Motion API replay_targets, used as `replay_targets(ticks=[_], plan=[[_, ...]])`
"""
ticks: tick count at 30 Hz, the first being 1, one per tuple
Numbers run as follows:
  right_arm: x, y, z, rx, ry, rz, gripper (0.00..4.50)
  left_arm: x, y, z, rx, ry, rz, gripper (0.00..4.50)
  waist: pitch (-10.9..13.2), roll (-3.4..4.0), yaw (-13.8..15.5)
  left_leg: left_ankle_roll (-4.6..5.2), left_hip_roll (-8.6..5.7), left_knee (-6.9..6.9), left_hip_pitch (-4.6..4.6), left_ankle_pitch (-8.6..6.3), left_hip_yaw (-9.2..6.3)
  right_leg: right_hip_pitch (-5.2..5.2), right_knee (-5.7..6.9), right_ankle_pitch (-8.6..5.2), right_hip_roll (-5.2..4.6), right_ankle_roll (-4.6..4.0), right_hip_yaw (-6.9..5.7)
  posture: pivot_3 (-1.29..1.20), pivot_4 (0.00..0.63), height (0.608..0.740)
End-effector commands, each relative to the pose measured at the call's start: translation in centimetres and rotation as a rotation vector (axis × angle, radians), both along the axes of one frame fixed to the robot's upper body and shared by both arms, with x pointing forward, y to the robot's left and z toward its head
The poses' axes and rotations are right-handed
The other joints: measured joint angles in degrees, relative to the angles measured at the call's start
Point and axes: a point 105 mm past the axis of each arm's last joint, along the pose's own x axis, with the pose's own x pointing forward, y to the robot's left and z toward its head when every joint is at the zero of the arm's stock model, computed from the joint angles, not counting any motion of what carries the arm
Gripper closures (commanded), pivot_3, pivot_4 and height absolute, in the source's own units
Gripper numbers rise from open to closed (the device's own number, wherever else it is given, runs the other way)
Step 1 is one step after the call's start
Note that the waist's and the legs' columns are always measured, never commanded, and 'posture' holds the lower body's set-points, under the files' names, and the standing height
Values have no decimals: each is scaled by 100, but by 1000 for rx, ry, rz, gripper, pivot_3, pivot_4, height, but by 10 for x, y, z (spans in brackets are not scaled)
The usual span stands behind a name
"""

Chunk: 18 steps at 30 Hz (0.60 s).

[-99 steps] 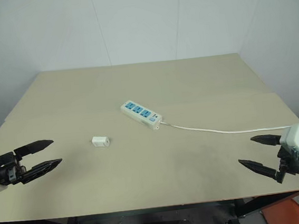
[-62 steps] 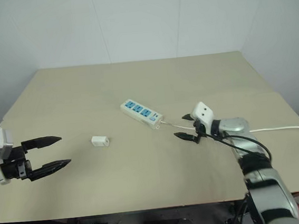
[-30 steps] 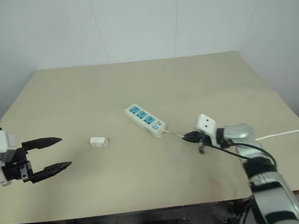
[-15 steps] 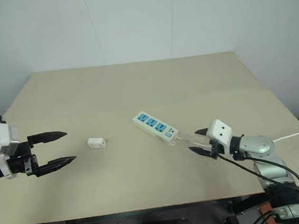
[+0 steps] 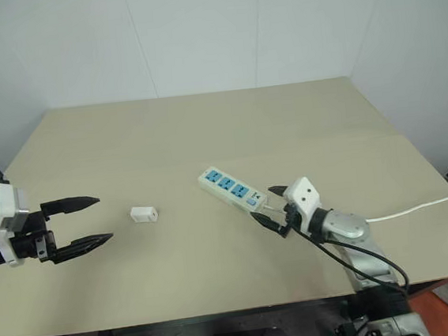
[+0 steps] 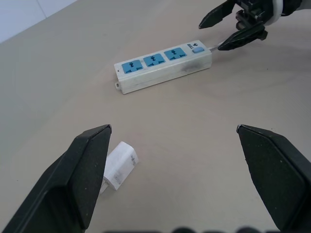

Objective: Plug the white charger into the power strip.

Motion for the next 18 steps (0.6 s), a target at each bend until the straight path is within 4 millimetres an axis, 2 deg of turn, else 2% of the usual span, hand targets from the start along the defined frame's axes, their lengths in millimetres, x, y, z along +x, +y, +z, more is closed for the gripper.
replay_targets(ticks=[1,4,18], plan=[[10,2,4,-14,-41,-25,8,-2,-2,10,20,-41,-7,0,0,0,15,0,0,0,-1,0,0,0,-1,0,0,0,-1,0,150,740],[17,4,0,5,-11,-25,8,-3,-2,9,22,-42,-5,0,0,-2,10,0,0,0,-6,0,0,-2,-3,0,-1,-1,-3,0,150,740],[27,7,-21,80,101,-12,8,-6,-3,7,19,-41,11,0,0,-2,-10,0,1,0,-1,0,-1,-1,1,1,0,-2,-2,0,150,740]])
